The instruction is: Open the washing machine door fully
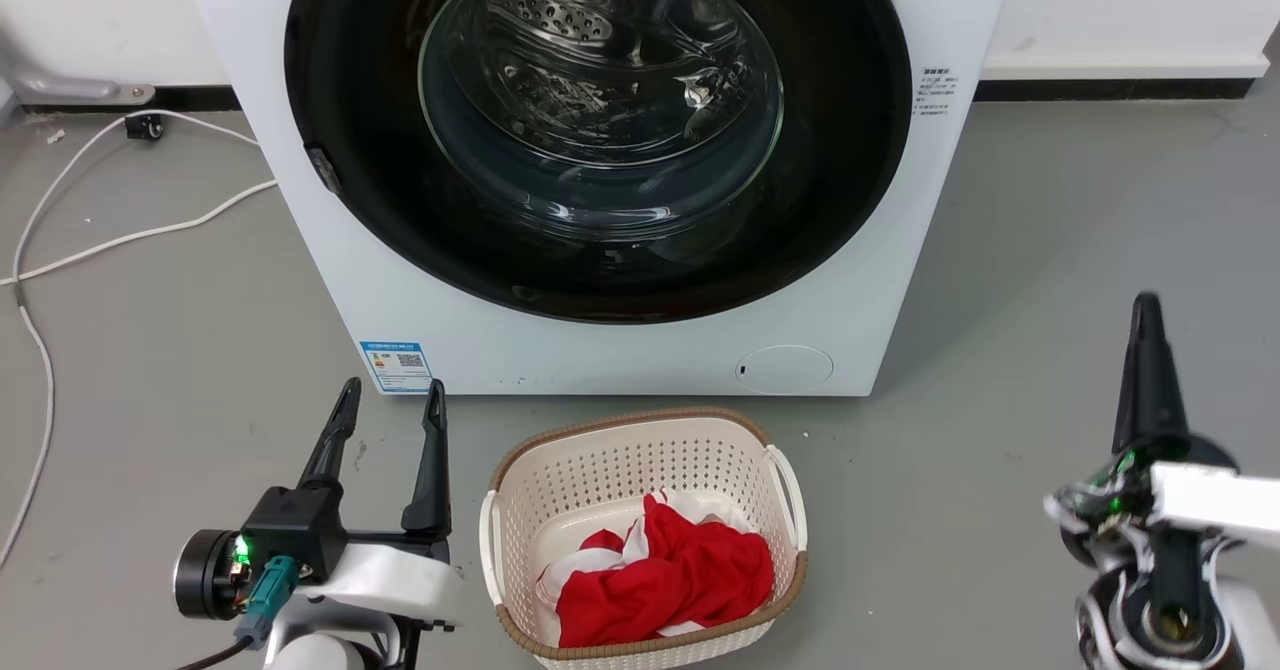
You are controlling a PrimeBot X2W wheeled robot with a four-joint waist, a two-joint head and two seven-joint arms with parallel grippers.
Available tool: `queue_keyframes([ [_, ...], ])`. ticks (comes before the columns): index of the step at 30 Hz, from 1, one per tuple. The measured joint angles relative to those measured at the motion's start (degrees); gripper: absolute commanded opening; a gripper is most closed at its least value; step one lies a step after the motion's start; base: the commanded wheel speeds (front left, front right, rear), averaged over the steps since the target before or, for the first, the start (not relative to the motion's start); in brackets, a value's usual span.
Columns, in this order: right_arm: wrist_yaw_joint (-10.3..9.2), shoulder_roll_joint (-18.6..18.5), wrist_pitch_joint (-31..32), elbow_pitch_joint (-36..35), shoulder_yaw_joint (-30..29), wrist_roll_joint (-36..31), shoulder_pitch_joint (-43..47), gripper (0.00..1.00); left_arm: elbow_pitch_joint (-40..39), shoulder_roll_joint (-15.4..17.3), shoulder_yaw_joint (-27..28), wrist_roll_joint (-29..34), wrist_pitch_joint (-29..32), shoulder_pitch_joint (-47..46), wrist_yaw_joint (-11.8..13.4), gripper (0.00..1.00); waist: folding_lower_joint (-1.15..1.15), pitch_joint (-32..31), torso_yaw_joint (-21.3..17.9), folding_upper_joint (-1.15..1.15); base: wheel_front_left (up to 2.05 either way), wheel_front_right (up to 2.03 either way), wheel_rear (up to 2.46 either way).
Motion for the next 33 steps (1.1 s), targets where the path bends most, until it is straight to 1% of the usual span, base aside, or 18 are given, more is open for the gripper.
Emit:
queue_keyframes([
  [3, 0.00, 0.00, 0.21, 0.96, -0.91, 8.17, -3.47, 0.00, -0.25, -0.04, 0.20, -0.18, 0.00, -0.07, -0.01, 1.00, 0.00, 0.42, -0.17, 0.00, 0.00, 0.00, 0.00],
  [4, -0.01, 0.00, 0.87, 1.56, -1.41, 9.91, -4.83, 0.00, -0.38, -0.07, 0.30, -0.18, 0.00, -0.13, -0.01, 1.00, 0.00, 0.65, -0.21, 0.00, 0.00, 0.00, 0.00],
  [7, -0.01, -0.65, 3.42, 4.70, -2.72, 13.94, -9.82, 0.00, -0.88, -0.15, 0.51, -0.19, 0.00, -0.49, -0.07, 1.00, 0.00, 1.55, -0.29, 0.00, 0.00, 0.00, 0.00],
  [11, -0.01, -3.47, 6.26, 10.96, -3.20, 17.12, -17.89, 0.00, -1.75, -0.22, 0.67, -0.19, 0.00, -1.48, -0.29, 1.00, 0.00, 3.08, -0.24, 0.00, 0.00, 0.00, 0.00],
  [15, -0.01, -7.60, 8.45, 18.46, -2.14, 17.14, -27.36, 0.00, -2.64, -0.25, 0.75, -0.18, 0.00, -2.44, -0.52, 1.00, 0.00, 5.08, 0.12, 0.00, 0.00, 0.00, 0.00],
  [18, -0.01, -10.53, 10.85, 24.37, -0.10, 16.45, -34.78, 0.00, -3.33, -0.33, 0.74, -0.18, 0.00, -3.45, -0.71, 1.00, 0.00, 6.76, 0.51, 0.00, 0.00, 0.00, 0.00],
  [24, -0.01, -16.11, 15.83, 35.87, 4.90, 12.56, -49.75, 0.00, -4.74, -0.44, 0.55, -0.18, -0.01, -5.70, -1.03, 1.00, 0.00, 10.54, 1.38, 0.00, 0.00, 0.00, 0.00],
  [29, -0.01, -18.09, 22.18, 45.23, 10.29, 8.45, -61.13, 0.00, -5.80, -0.53, 0.47, -0.18, -0.01, -7.34, -1.27, 1.00, 0.01, 13.74, 2.02, 0.00, 0.00, 0.00, 0.00],
  [33, -0.01, -17.92, 27.61, 52.39, 14.28, 4.92, -69.37, 0.00, -6.43, -0.56, 0.52, -0.18, 0.00, -8.20, -1.36, 1.00, 0.01, 15.97, 2.40, 0.00, 0.00, 0.00, 0.00],
])
